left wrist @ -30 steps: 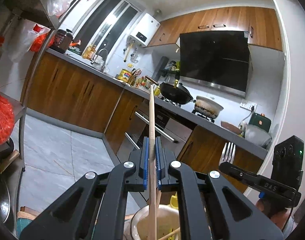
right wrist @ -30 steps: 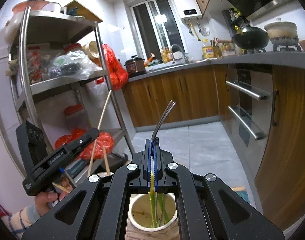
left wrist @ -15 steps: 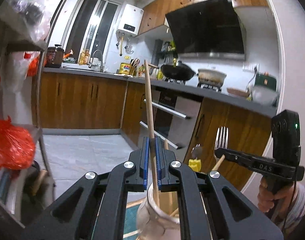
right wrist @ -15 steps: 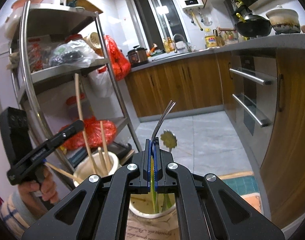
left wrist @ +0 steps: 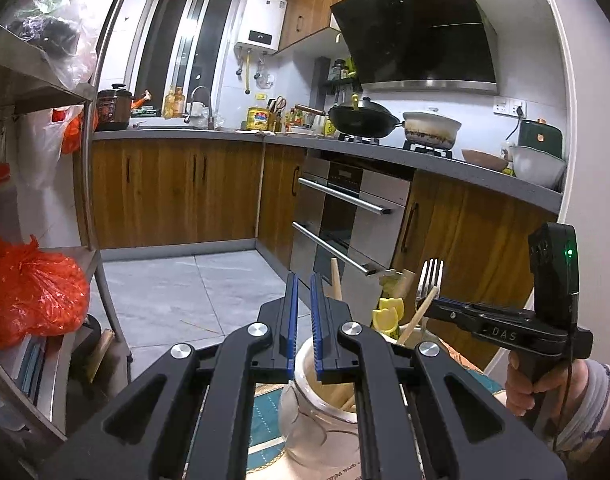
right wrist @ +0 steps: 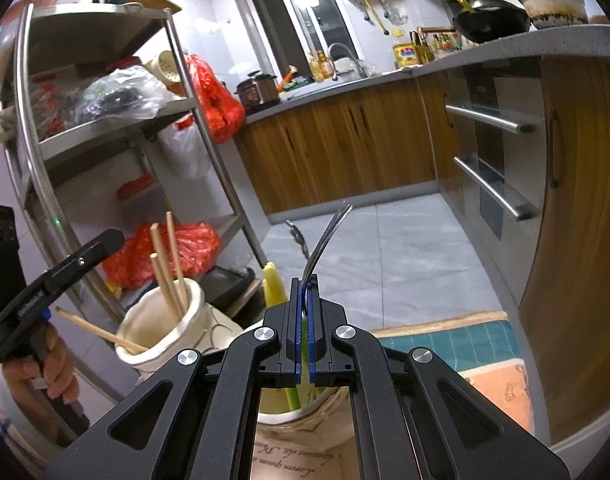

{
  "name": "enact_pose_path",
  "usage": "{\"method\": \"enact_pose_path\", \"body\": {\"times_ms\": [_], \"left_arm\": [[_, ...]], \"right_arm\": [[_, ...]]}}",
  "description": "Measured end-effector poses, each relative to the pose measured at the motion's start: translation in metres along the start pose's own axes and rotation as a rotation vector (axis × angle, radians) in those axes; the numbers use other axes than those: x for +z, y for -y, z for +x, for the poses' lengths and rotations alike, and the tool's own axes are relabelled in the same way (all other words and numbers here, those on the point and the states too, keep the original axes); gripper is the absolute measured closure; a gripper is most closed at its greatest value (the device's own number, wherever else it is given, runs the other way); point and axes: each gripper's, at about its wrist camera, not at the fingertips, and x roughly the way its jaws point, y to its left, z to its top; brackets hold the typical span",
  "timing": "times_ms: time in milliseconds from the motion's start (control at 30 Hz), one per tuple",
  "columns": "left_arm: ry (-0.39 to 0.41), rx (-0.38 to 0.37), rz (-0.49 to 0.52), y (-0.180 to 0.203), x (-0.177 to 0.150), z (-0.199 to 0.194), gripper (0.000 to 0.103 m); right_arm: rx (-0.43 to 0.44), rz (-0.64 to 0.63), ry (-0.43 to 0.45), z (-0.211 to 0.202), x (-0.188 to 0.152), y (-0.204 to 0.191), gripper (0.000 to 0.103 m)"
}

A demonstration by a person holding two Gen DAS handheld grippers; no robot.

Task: Organize utensils
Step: 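Open the left tool to drop the chopstick while the right tool releases the fork into the smaller cup, then withdraw both open tools back toward the gold fork on the placemat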

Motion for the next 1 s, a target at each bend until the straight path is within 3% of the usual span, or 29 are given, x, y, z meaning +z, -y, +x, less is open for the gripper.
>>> {"method": "enact_pose_path", "body": {"times_ms": [133, 267, 433, 600, 733, 800, 833, 867, 933, 1000], "left_arm": [[0.006, 0.0, 0.001, 0.001, 0.004, -0.005, 0.097], [0.013, 0.008, 0.004, 0.002, 0.008, -0.01, 0.095], [0.023, 0.02, 0.004, 0.004, 0.013, -0.022, 0.091], [0.021, 0.043, 0.031, 0.013, 0.017, -0.032, 0.089], [0.027, 0.07, 0.043, 0.02, 0.02, -0.042, 0.071], [0.03, 0.08, 0.042, 0.023, 0.023, -0.047, 0.066], [0.031, 0.085, 0.041, 0.026, 0.024, -0.051, 0.055], [0.036, 0.095, 0.041, 0.028, 0.024, -0.054, 0.037], [0.053, 0.113, 0.04, 0.032, 0.025, -0.061, 0.019], [0.066, 0.121, 0.039, 0.037, 0.025, -0.069, 0.011]], "right_arm": [[-0.01, 0.024, -0.006, 0.003, 0.002, 0.006, 0.099], [-0.013, 0.041, 0.004, -0.003, 0.003, 0.01, 0.076], [-0.013, 0.038, 0.032, -0.02, 0.006, 0.008, 0.063], [-0.023, 0.035, 0.059, -0.043, 0.008, 0.007, 0.04], [-0.028, 0.027, 0.063, -0.06, 0.008, 0.006, 0.026], [-0.019, 0.022, 0.067, -0.068, 0.009, 0.006, 0.011], [-0.016, 0.021, 0.068, -0.072, 0.009, 0.005, 0.008], [-0.011, 0.02, 0.073, -0.077, 0.01, 0.004, 0.006], [-0.005, 0.012, 0.089, -0.087, 0.01, 0.002, 0.005], [-0.021, -0.003, 0.103, -0.097, 0.008, -0.001, 0.005]]}}
